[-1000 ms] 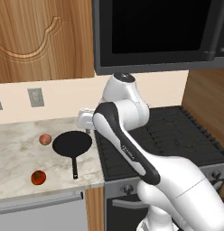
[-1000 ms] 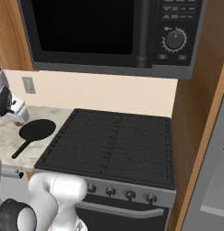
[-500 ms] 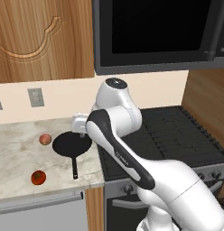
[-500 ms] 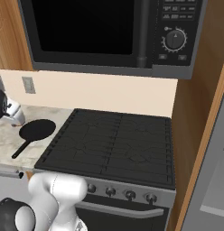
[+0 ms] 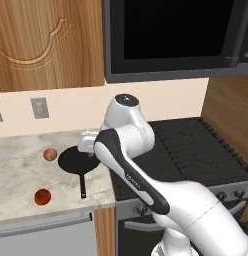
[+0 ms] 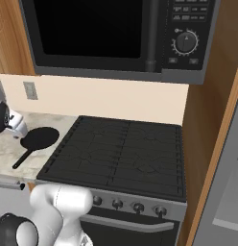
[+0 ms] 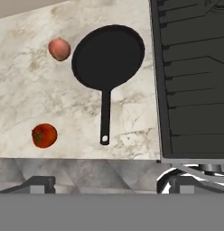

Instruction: Place the pan on the rear right burner on the stove. Then place the tomato and the onion in the pan and turn on the rear right burner.

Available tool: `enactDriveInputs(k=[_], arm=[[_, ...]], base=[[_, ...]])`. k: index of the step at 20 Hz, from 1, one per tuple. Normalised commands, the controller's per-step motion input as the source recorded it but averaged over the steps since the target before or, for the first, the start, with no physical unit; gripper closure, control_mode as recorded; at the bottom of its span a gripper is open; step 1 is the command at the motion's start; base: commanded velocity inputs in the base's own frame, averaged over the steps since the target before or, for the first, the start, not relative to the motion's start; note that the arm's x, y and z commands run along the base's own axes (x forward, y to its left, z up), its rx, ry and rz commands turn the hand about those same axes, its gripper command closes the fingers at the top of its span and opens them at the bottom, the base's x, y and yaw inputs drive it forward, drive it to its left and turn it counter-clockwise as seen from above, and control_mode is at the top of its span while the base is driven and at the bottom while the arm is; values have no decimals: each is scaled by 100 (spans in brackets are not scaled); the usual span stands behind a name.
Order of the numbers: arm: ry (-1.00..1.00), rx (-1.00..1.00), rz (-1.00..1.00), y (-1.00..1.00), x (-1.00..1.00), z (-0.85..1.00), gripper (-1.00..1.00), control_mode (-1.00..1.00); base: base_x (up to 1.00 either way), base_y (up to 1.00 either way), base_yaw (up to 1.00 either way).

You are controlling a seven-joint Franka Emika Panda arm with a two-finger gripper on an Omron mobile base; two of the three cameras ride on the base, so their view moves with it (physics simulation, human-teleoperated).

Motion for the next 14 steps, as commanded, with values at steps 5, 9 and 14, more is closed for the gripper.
enactDriveInputs(k=[5,9,14], arm=[[-11,0,0,11,0,-18,-100,-100],[-13,1,0,13,0,-21,-100,-100],[-4,2,0,1,0,-2,-100,-100]], base=[[0,0,0],[0,0,0],[0,0,0]])
